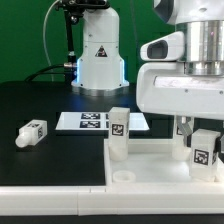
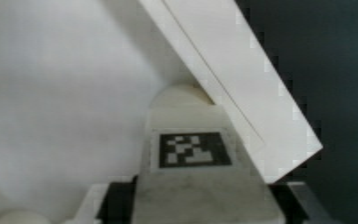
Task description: Assemble square table
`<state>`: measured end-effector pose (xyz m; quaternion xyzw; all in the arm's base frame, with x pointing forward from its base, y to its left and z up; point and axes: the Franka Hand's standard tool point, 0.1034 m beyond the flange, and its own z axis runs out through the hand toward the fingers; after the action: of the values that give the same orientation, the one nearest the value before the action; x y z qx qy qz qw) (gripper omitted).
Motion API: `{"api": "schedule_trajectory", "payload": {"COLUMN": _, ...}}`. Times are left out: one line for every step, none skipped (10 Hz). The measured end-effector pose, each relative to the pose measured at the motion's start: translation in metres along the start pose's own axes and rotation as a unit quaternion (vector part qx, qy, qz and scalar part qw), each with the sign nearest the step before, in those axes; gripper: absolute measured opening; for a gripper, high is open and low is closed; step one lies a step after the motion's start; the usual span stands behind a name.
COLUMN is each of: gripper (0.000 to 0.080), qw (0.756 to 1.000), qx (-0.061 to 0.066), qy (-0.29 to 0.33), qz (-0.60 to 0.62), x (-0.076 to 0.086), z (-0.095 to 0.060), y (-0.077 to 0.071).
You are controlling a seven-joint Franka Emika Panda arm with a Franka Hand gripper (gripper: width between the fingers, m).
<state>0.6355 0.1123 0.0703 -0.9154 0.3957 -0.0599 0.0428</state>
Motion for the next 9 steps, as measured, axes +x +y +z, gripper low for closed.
{"api": "schedule_trajectory", "payload": {"gripper": 0.0285, "qw": 1.0, "qx": 0.001, "qy": -0.001, "qz": 0.022, "x": 0.0002, "z": 0.0, "y": 0.0002}}
{"api": "schedule_trajectory", "payload": {"gripper": 0.0285, "qw": 0.999, "qx": 0.001, "qy": -0.002, "qz": 0.052, "x": 0.0003, "z": 0.0, "y": 0.0003}}
{"api": "schedule_trajectory", "payload": {"gripper": 0.0285, "qw": 0.997, "qx": 0.002, "qy": -0.002, "qz": 0.083, "x": 0.0006, "z": 0.0, "y": 0.0005}}
{"api": "schedule_trajectory", "payload": {"gripper": 0.0285, "qw": 0.994, "qx": 0.0, "qy": -0.006, "qz": 0.114, "x": 0.0009, "z": -0.0004, "y": 0.0009}}
{"api": "schedule_trajectory", "payload": {"gripper": 0.0285, "qw": 0.985, "qx": -0.012, "qy": -0.021, "qz": 0.17, "x": 0.0034, "z": -0.0028, "y": 0.0021}}
{"api": "schedule_trajectory", "payload": {"gripper": 0.0285, "qw": 0.973, "qx": -0.018, "qy": -0.036, "qz": 0.227, "x": 0.0072, "z": -0.0047, "y": 0.0028}}
{"api": "schedule_trajectory", "payload": {"gripper": 0.0285, "qw": 0.95, "qx": -0.027, "qy": -0.044, "qz": 0.308, "x": 0.0068, "z": -0.0064, "y": 0.0023}}
{"api": "schedule_trajectory", "payload": {"gripper": 0.0285, "qw": 0.913, "qx": -0.036, "qy": -0.042, "qz": 0.404, "x": 0.0031, "z": -0.0063, "y": 0.0021}}
{"api": "schedule_trajectory", "payload": {"gripper": 0.0285, "qw": 0.887, "qx": -0.039, "qy": -0.039, "qz": 0.459, "x": -0.0001, "z": -0.005, "y": 0.0015}}
